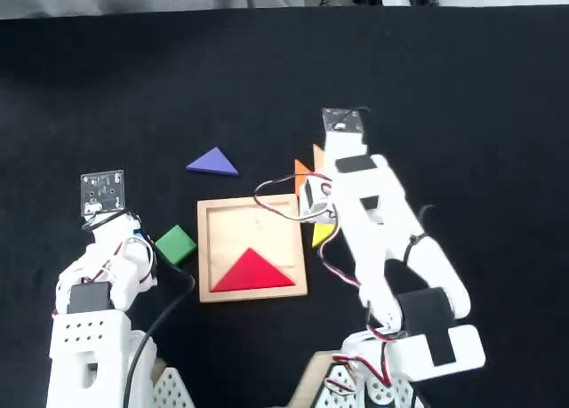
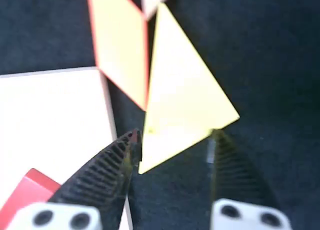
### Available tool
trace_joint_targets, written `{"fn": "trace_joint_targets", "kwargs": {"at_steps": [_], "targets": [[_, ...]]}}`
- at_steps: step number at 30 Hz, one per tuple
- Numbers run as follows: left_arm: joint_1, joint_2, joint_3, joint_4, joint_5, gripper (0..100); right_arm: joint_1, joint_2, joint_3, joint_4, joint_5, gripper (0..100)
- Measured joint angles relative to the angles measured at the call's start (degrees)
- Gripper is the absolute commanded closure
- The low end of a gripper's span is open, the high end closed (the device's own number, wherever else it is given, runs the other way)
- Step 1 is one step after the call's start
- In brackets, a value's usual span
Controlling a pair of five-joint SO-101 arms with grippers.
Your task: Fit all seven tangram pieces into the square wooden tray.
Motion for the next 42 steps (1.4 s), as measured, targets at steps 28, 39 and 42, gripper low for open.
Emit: {"fn": "trace_joint_targets", "kwargs": {"at_steps": [28,39,42], "targets": [[0.0,0.0,0.5,-1.2,0.0,97,1.8,9.4,-4.8,-5.8,-1.9,71.9],[0.0,0.0,0.5,-1.2,0.0,97,6.5,12.3,-8.9,-3.3,-1.6,71.8],[0.0,0.0,0.5,-1.2,0.0,97,6.5,12.3,-9.0,-3.3,0.2,71.8]]}}
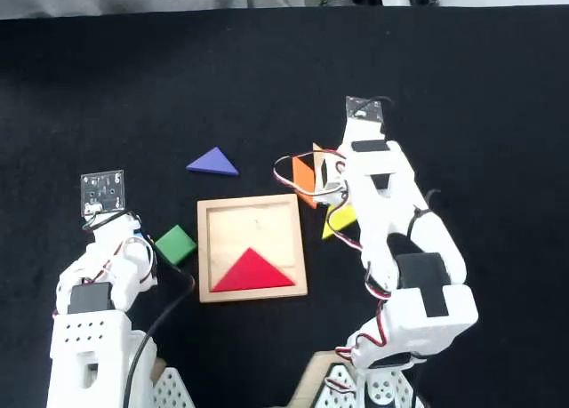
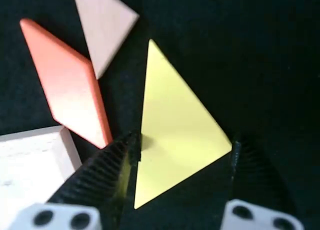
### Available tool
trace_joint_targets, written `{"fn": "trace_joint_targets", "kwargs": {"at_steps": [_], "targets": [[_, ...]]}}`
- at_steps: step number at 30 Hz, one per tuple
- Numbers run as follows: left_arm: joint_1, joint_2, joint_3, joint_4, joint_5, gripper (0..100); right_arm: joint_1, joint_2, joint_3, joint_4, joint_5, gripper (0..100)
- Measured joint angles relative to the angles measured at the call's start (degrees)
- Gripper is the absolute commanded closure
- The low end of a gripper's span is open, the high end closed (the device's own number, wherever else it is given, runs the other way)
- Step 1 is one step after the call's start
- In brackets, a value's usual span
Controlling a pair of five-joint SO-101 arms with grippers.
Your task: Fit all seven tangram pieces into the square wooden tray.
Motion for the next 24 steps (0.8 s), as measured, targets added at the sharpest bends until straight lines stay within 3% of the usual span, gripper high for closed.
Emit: {"fn": "trace_joint_targets", "kwargs": {"at_steps": [8,24], "targets": [[0.0,0.0,0.0,0.0,0.0,97,0.1,0.0,0.0,0.0,1.1,66.8],[0.0,0.0,0.0,0.0,0.0,97,0.2,0.4,0.0,0.4,1.3,67.0]]}}
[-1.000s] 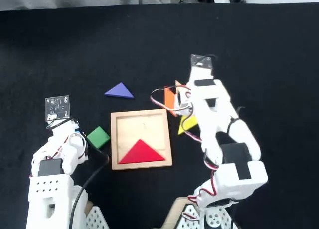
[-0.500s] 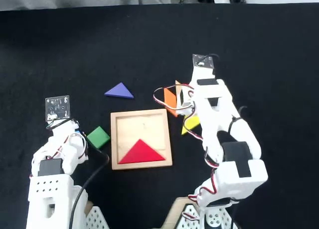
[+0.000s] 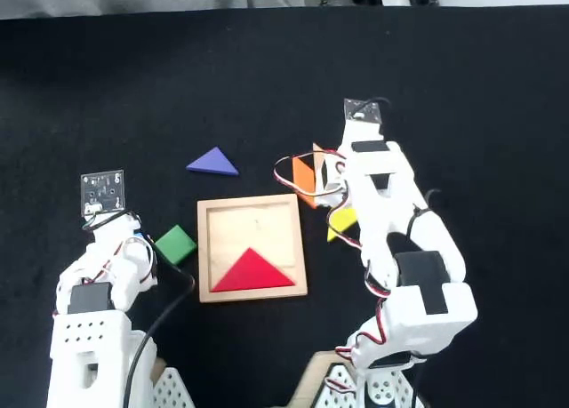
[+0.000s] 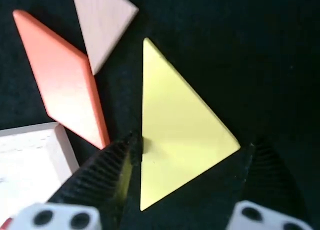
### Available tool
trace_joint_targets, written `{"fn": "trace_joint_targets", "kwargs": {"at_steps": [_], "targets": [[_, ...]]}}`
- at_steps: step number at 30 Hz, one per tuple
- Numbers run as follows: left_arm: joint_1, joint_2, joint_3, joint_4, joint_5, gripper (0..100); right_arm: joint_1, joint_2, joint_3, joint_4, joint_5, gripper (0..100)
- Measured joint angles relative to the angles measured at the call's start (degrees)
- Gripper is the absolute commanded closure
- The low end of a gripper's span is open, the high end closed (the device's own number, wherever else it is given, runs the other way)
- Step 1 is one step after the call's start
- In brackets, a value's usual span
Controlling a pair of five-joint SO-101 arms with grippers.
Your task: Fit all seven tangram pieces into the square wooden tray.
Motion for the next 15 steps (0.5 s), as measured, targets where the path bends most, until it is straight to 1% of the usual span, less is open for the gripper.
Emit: {"fn": "trace_joint_targets", "kwargs": {"at_steps": [6,8,11,15], "targets": [[0.0,0.0,0.0,0.0,0.0,97,0.0,1.9,-0.1,-0.6,3.3,67.1],[0.0,0.0,0.0,0.0,0.0,97,-0.1,3.2,-1.7,0.4,3.5,69.6],[0.0,0.0,0.0,0.0,0.0,97,-0.1,5.4,-4.5,2.5,3.7,76.2],[0.0,0.0,0.0,0.0,0.0,97,0.3,7.9,-8.4,5.6,4.0,77.0]]}}
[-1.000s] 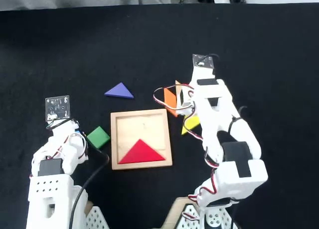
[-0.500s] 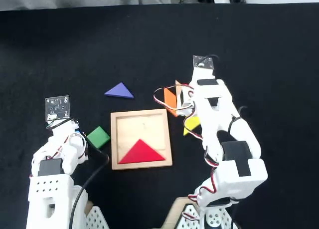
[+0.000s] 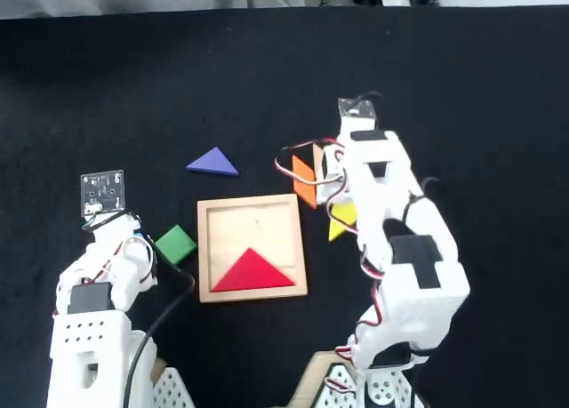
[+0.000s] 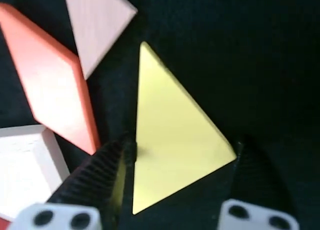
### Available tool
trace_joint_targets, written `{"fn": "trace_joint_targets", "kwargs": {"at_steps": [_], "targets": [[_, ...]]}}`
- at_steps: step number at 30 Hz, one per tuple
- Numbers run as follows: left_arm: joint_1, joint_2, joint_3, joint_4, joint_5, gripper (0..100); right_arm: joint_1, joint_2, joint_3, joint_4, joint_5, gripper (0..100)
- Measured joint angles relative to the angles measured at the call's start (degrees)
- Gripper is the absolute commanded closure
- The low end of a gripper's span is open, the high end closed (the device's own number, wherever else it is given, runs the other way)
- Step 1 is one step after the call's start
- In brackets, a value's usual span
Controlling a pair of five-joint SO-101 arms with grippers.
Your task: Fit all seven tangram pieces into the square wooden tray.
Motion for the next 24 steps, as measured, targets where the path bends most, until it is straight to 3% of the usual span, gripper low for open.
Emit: {"fn": "trace_joint_targets", "kwargs": {"at_steps": [12,18,24], "targets": [[0.0,0.0,0.0,0.0,0.0,97,0.1,1.1,-2.4,3.1,1.0,77.1],[0.0,0.0,0.0,0.0,0.0,97,-1.1,-8.8,-1.4,6.1,3.2,77.5],[0.0,0.0,0.0,0.0,0.0,97,-8.4,-20.7,2.8,8.9,3.2,77.6]]}}
